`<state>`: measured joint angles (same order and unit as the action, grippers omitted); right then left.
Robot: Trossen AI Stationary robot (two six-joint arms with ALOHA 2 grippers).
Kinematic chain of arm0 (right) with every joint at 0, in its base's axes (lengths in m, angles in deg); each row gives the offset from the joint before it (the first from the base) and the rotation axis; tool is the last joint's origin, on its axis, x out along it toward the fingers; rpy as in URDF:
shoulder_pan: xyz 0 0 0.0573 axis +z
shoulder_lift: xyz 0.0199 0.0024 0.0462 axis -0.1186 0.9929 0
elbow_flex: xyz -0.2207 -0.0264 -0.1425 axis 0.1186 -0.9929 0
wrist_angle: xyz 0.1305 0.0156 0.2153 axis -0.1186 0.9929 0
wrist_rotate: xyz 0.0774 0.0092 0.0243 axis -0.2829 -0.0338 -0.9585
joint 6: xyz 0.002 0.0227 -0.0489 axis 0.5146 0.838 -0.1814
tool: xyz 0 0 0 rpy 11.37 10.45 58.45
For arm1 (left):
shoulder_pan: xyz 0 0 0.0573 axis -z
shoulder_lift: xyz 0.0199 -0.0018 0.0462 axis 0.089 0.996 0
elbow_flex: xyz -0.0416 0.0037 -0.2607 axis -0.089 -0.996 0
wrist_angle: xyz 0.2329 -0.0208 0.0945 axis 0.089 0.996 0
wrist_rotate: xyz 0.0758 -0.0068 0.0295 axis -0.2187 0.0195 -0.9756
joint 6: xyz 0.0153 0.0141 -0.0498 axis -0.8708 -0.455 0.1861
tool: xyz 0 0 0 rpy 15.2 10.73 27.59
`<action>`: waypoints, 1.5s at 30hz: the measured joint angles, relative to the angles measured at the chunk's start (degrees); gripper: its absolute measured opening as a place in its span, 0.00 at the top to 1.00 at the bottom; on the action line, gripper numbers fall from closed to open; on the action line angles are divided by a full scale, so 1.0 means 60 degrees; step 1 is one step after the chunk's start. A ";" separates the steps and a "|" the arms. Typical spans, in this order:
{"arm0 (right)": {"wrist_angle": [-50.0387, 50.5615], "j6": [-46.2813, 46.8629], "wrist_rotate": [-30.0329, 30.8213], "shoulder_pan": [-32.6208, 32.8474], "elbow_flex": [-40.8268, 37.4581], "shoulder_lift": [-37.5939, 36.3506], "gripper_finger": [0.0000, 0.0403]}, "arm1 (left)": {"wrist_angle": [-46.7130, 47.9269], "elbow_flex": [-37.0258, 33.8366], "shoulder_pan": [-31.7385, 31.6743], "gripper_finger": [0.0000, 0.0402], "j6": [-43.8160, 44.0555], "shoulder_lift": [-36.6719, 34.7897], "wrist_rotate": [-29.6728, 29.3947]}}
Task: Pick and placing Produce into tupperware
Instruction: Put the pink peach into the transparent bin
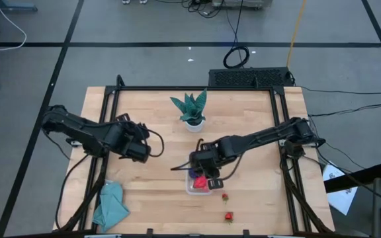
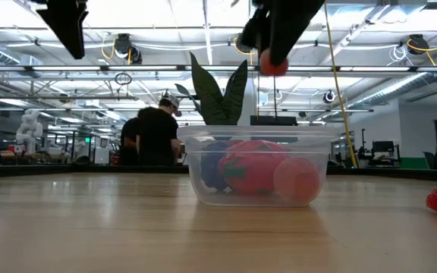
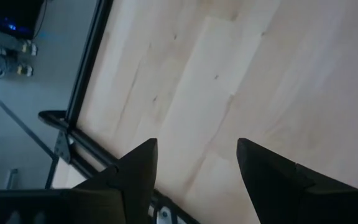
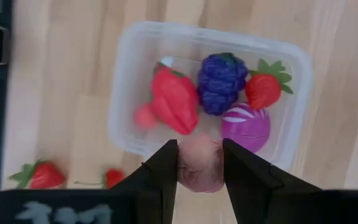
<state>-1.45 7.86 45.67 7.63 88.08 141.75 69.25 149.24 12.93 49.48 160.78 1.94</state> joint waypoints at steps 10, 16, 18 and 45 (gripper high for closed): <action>-0.0682 -0.0249 -0.0132 -0.0361 0.0000 0.0870 0.74 | -0.0030 -0.0893 -0.0360 0.44 -0.0319 -0.0335 0.0001; -0.1032 -0.0348 -0.0491 -0.0322 -0.0004 0.1123 0.74 | -0.0031 -0.0925 -0.0577 0.44 -0.0618 -0.0335 -0.0056; -0.0981 -0.0271 -0.0490 -0.0325 0.0000 0.1155 0.74 | -0.0034 -0.0926 -0.0645 0.44 -0.0650 -0.0335 -0.0070; -0.2232 -0.0458 -0.0478 -0.0270 -0.1271 0.1148 0.74 | -0.0027 -0.0926 -0.0757 0.44 -0.0727 -0.0335 -0.0251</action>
<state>-14.84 5.11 42.80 6.01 80.45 148.64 69.09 143.68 8.39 45.12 158.77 0.44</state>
